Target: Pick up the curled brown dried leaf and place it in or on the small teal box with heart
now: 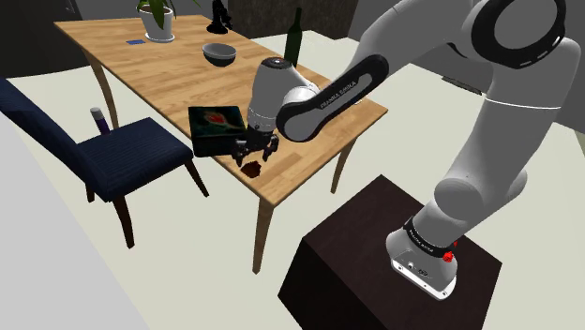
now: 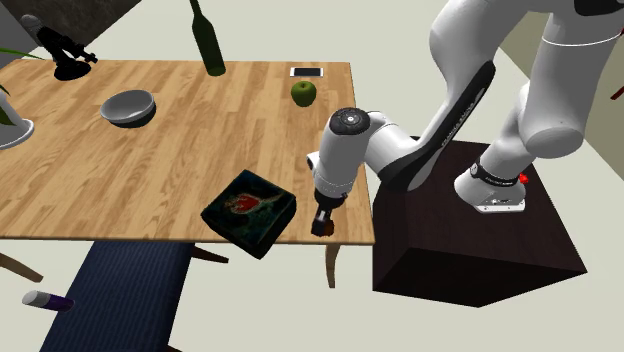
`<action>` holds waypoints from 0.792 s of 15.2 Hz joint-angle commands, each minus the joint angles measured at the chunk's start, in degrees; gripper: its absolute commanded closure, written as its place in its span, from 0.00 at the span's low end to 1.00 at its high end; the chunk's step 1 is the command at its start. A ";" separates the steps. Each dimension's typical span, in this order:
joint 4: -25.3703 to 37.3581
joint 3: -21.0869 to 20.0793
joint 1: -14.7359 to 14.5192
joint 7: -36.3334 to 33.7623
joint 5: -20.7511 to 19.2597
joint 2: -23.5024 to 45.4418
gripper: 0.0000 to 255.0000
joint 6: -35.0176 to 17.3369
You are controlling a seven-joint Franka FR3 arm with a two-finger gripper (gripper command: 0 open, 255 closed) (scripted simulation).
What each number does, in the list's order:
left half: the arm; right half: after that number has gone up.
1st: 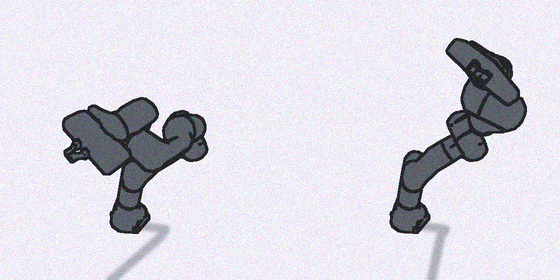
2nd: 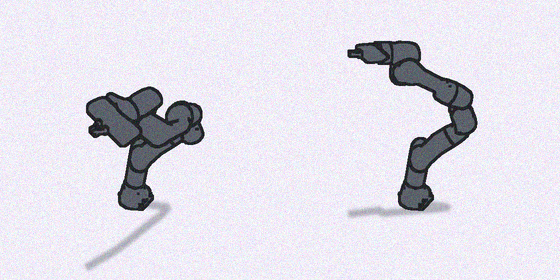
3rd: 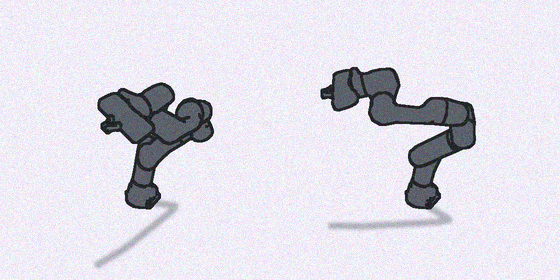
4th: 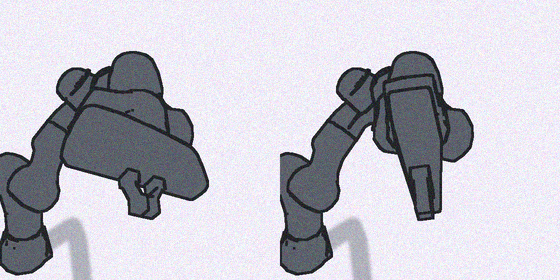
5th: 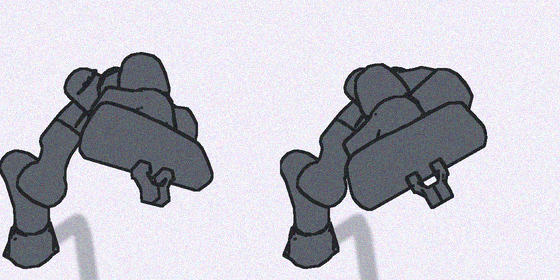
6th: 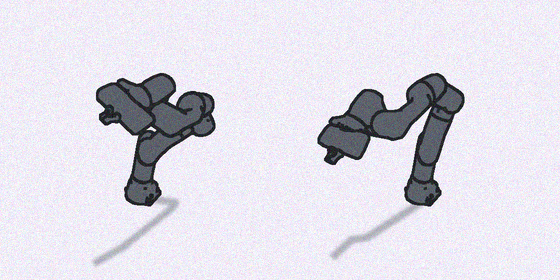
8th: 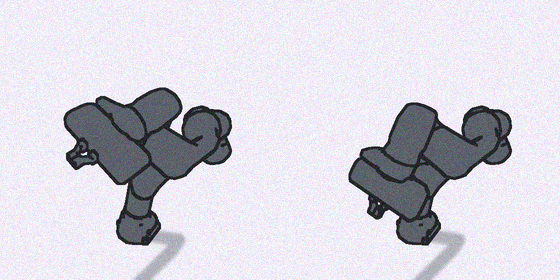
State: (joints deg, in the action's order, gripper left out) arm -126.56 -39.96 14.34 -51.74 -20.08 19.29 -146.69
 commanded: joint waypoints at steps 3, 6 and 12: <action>0.02 1.77 -1.01 -1.40 -2.02 2.70 0.00 -2.75; 0.29 2.76 -1.86 -2.25 -3.24 3.87 0.00 -3.50; 0.29 2.76 -1.86 -2.25 -3.23 3.87 0.00 -3.49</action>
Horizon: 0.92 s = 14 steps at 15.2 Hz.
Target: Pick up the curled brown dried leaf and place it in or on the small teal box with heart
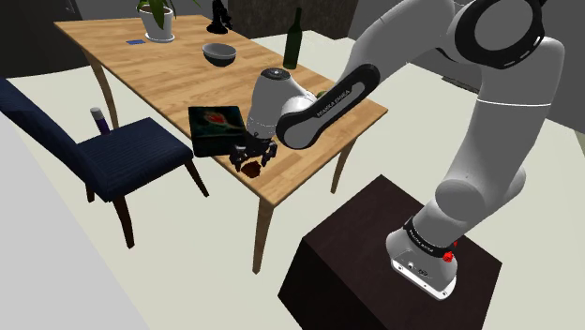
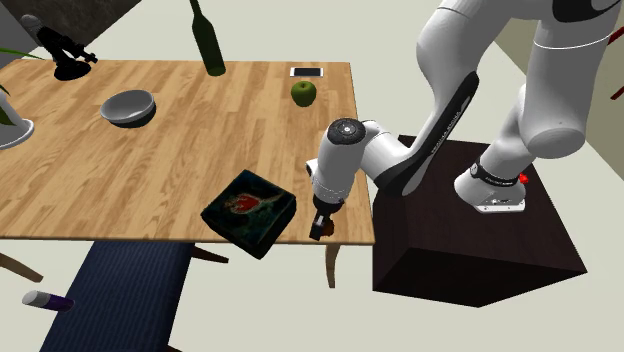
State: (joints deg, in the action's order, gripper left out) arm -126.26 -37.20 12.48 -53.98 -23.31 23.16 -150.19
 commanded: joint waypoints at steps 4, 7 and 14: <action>0.08 0.02 -0.01 0.02 -0.01 0.05 1.00 0.04; -0.12 0.05 0.05 0.03 -0.05 0.02 1.00 -0.14; -0.05 -2.32 1.83 2.00 2.96 -2.61 1.00 2.19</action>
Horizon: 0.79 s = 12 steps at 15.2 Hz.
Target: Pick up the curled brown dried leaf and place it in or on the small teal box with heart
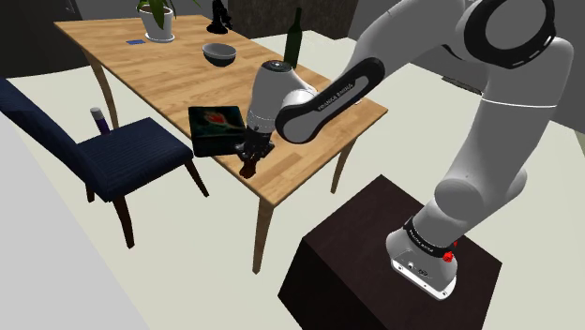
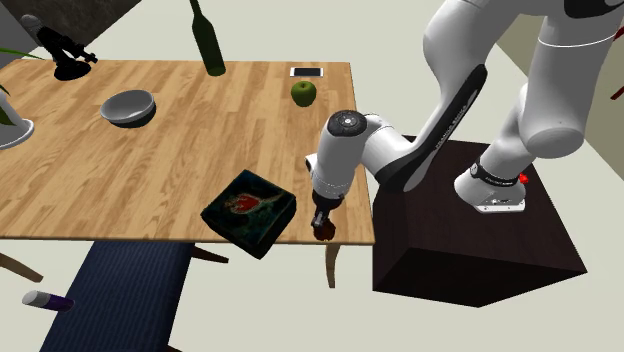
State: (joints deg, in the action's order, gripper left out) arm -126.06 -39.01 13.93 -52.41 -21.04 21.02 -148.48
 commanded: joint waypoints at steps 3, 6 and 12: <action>-0.15 -2.15 1.68 1.96 2.97 -2.42 1.00 2.18; 0.08 -3.65 2.90 3.50 5.27 -4.37 1.00 3.94; 0.94 -6.16 5.00 6.55 9.85 -8.24 1.00 7.62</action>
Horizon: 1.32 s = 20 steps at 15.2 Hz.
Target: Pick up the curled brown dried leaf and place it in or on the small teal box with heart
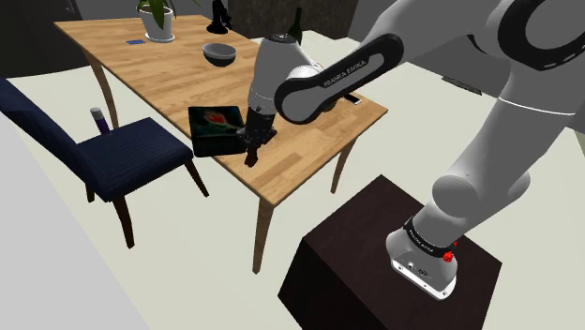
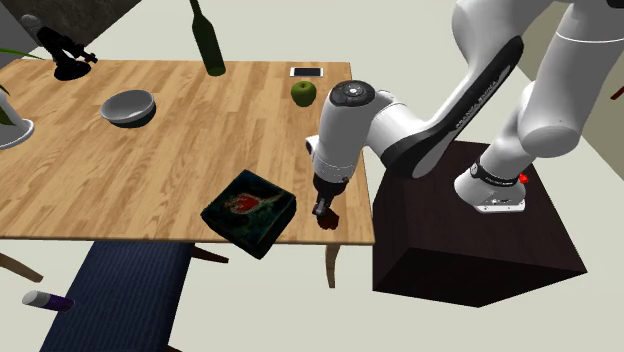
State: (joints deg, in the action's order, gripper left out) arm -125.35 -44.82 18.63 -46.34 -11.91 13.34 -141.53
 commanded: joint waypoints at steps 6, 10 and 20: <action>1.62 -2.08 1.86 3.36 5.03 -4.29 1.00 4.60; 2.82 -2.78 2.61 5.07 7.62 -6.62 1.00 7.36; 18.24 -0.06 -0.43 2.14 -0.96 4.34 1.00 15.13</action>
State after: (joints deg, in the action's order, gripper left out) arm -110.40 -45.72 19.49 -42.91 -10.21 14.44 -127.43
